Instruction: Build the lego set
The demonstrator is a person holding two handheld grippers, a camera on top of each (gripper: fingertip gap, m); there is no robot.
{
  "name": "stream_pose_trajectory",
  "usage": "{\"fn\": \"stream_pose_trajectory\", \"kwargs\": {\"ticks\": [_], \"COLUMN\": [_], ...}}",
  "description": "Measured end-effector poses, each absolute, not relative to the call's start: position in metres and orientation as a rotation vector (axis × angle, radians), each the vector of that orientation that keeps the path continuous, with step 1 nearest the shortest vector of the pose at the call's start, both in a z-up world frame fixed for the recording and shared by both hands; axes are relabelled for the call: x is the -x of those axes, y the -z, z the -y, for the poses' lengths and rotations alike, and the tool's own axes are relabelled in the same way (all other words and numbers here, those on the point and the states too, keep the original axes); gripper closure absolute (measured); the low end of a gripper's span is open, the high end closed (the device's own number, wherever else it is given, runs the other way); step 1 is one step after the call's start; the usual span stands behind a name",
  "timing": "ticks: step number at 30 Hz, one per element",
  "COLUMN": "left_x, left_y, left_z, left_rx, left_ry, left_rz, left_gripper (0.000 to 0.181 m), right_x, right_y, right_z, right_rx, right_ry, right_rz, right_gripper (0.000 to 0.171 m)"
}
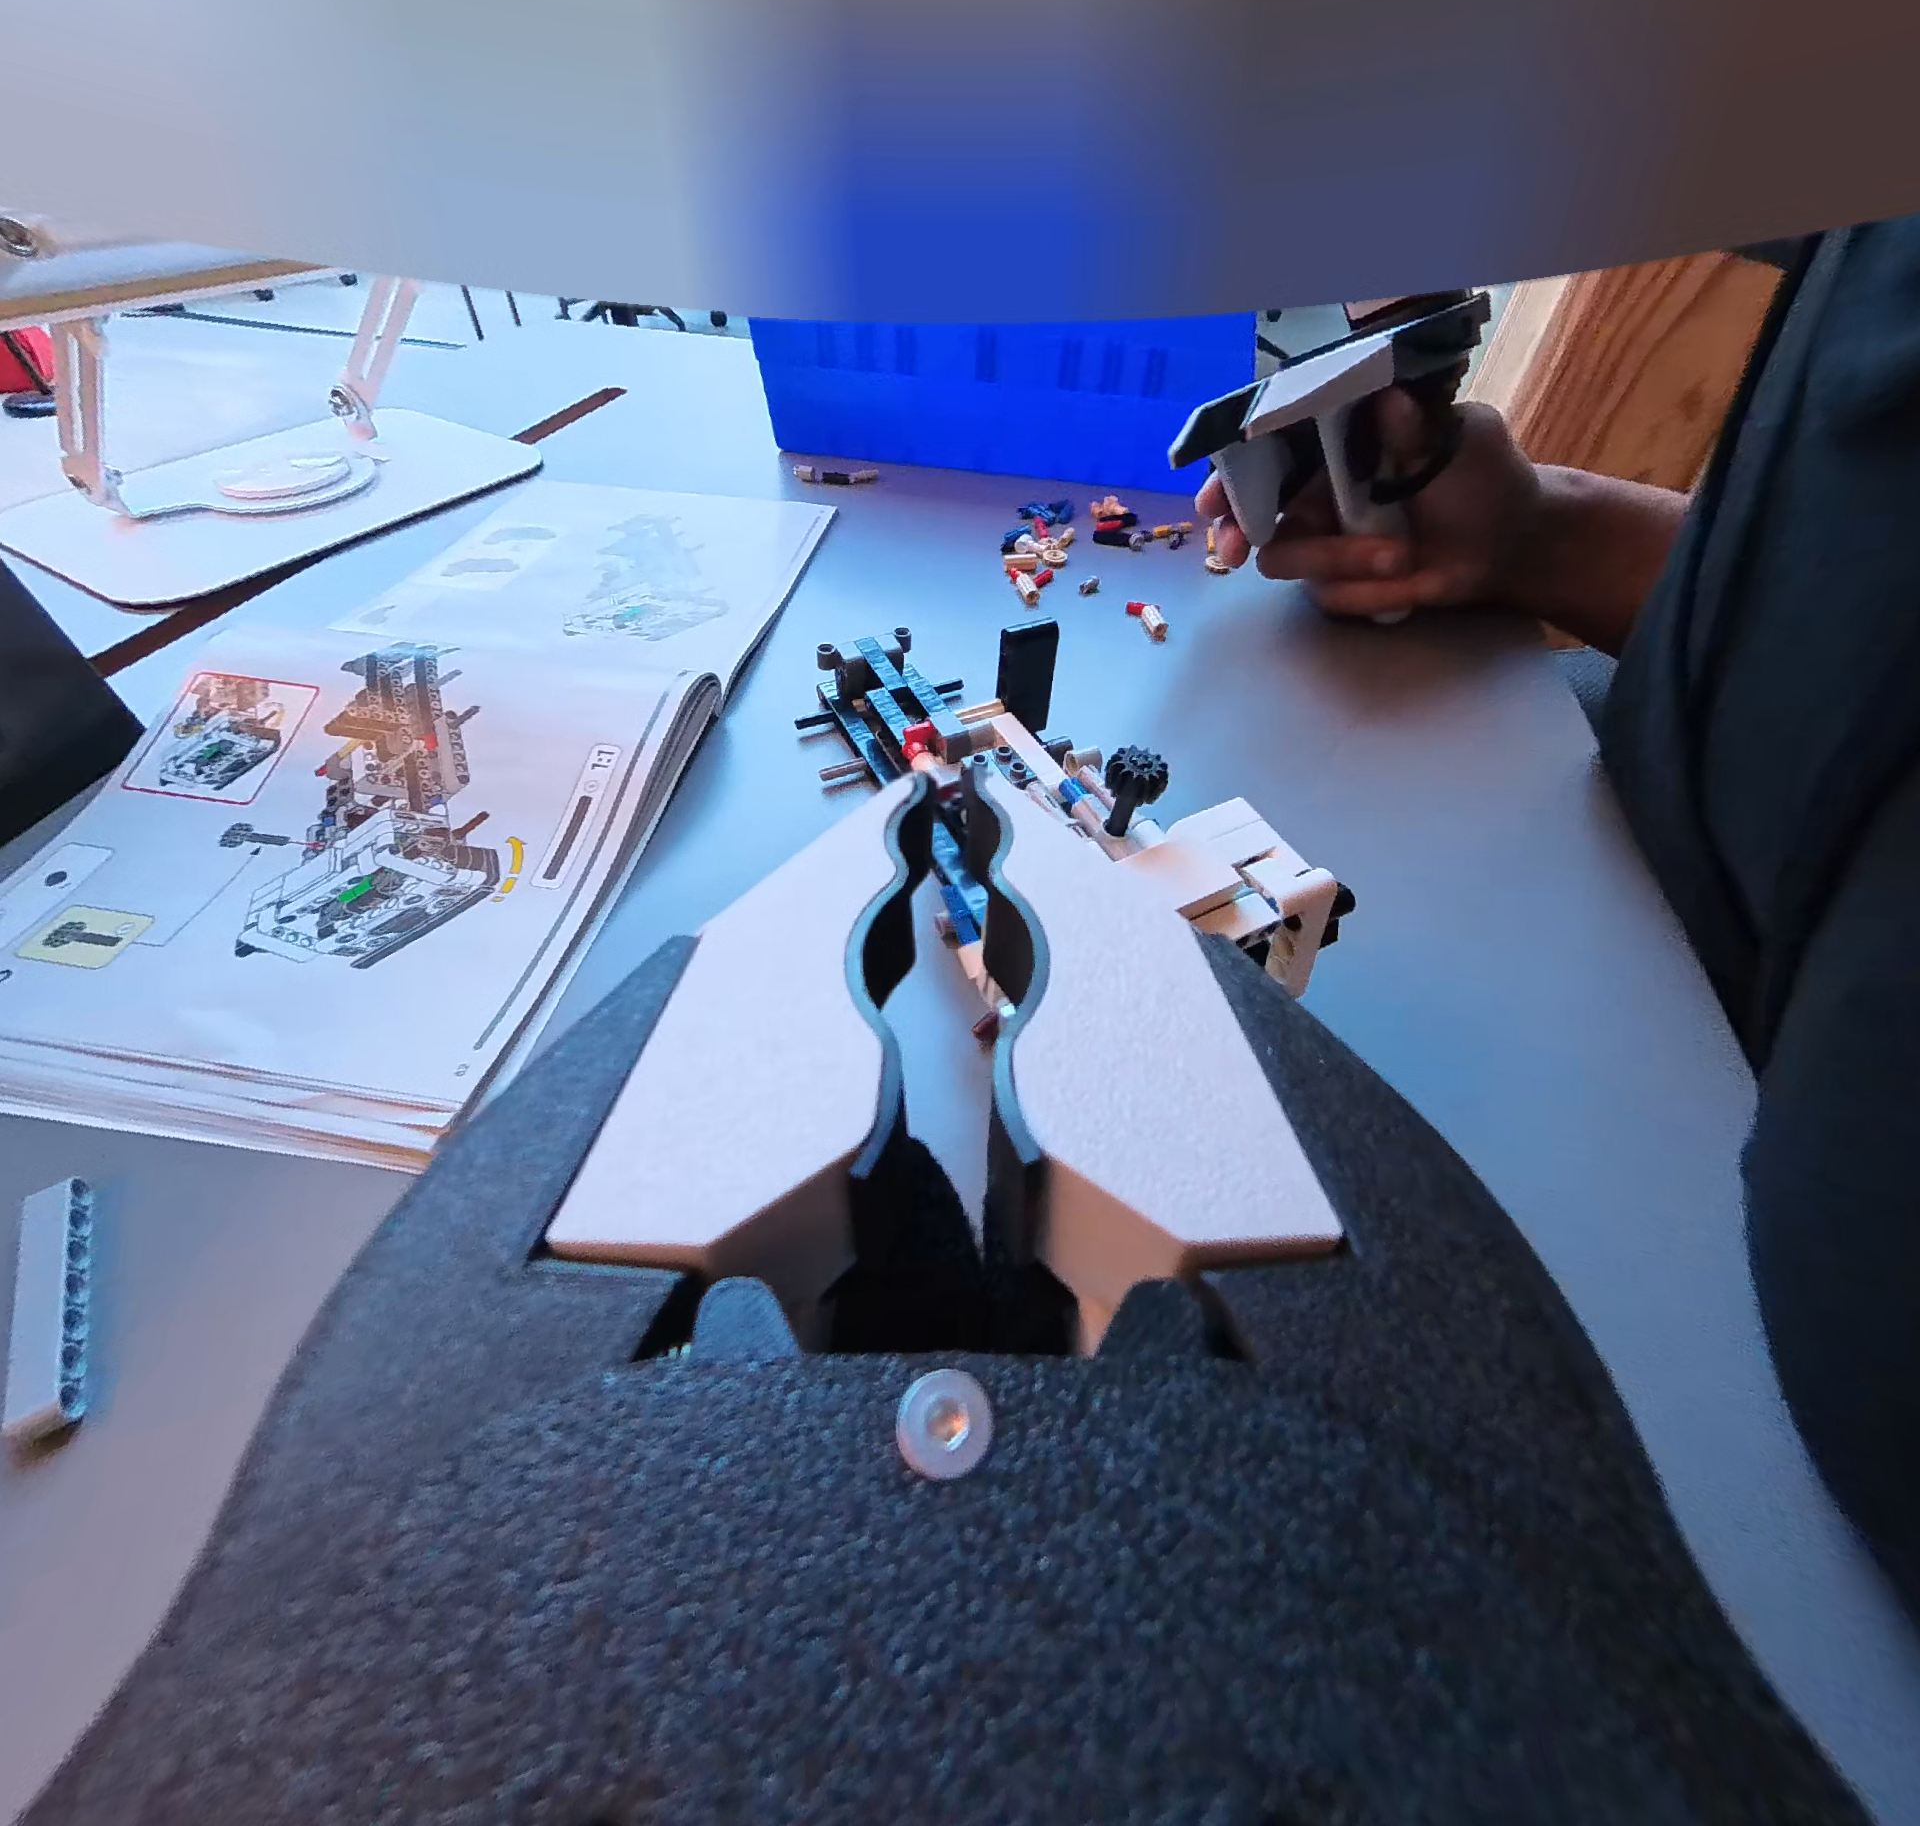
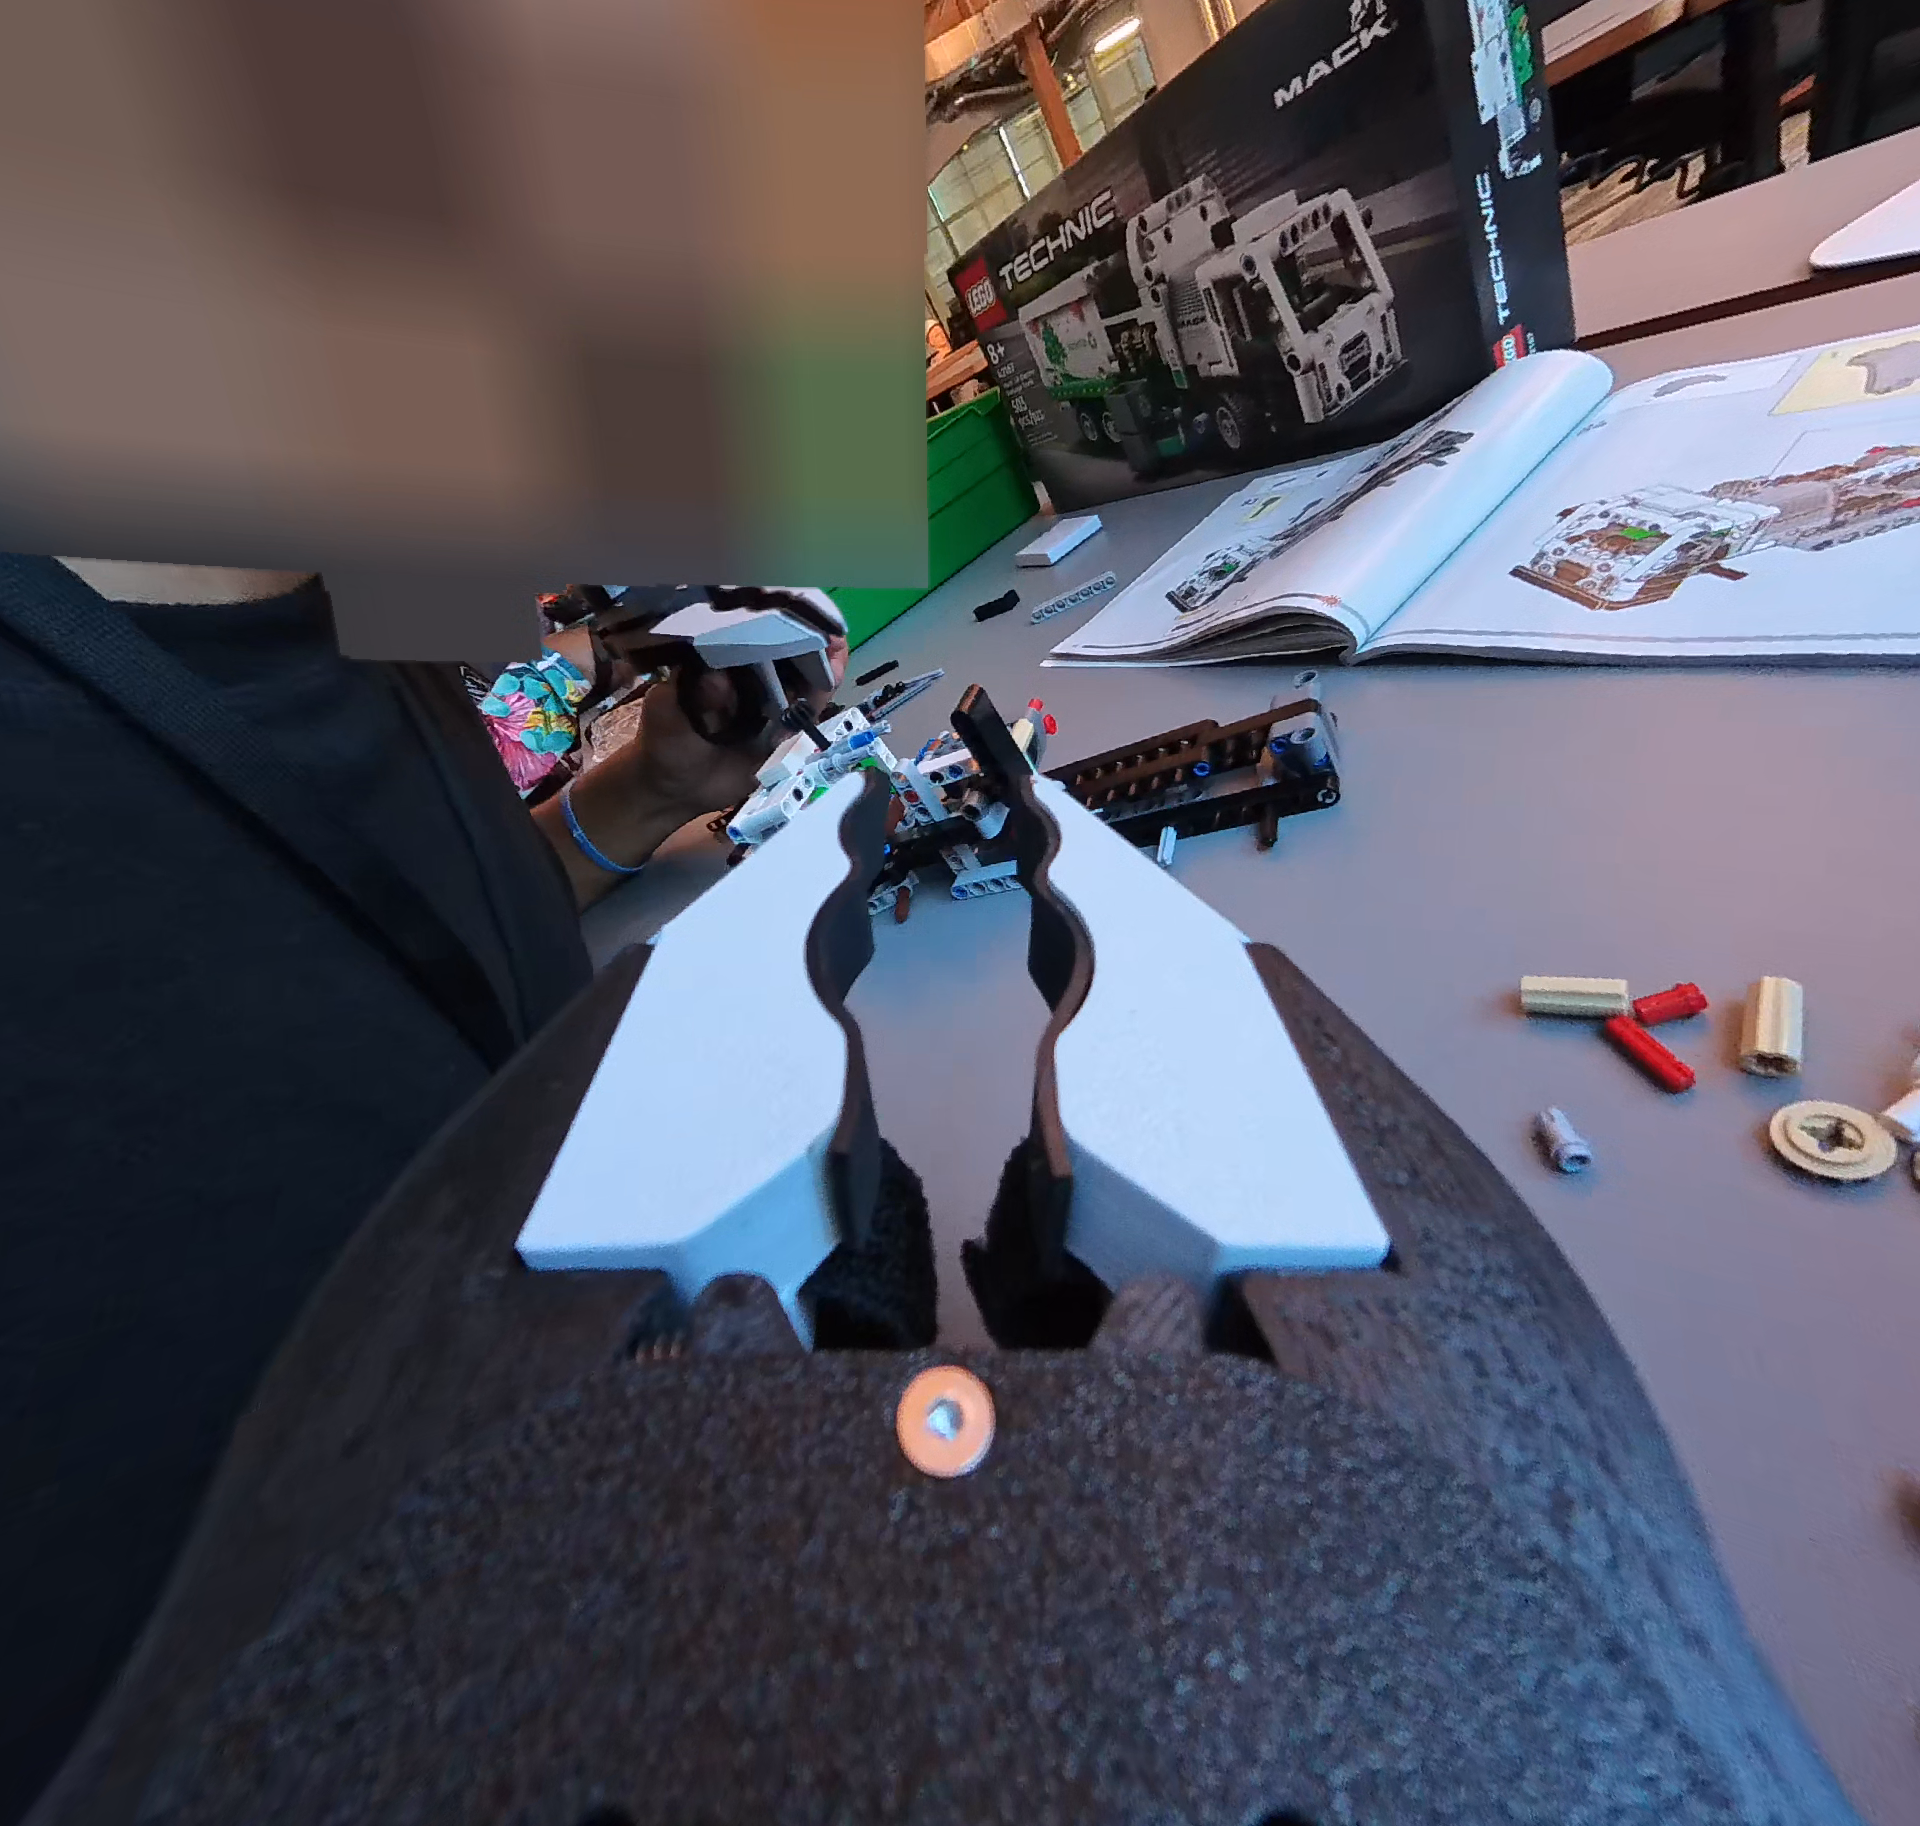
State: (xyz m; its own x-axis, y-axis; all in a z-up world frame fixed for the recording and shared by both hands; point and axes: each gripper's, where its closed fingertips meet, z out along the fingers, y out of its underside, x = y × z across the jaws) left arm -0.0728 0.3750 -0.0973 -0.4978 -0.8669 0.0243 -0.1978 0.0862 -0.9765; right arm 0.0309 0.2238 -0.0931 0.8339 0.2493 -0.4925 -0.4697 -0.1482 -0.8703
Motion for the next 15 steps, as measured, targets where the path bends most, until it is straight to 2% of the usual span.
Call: {"fn": "stream_pose_trajectory", "kwargs": {"ticks": [15], "left_x": [0.0728], "left_y": [0.0963], "left_z": [-0.3760], "left_rx": [1.089], "left_ry": [1.513], "left_rz": [-1.774], "left_gripper": [0.177], "right_x": [-0.0312], "right_y": [0.0932], "right_z": [-0.2264], "right_rx": [1.601], "right_ry": [-0.649], "right_rz": [-0.178], "right_gripper": [0.148]}}
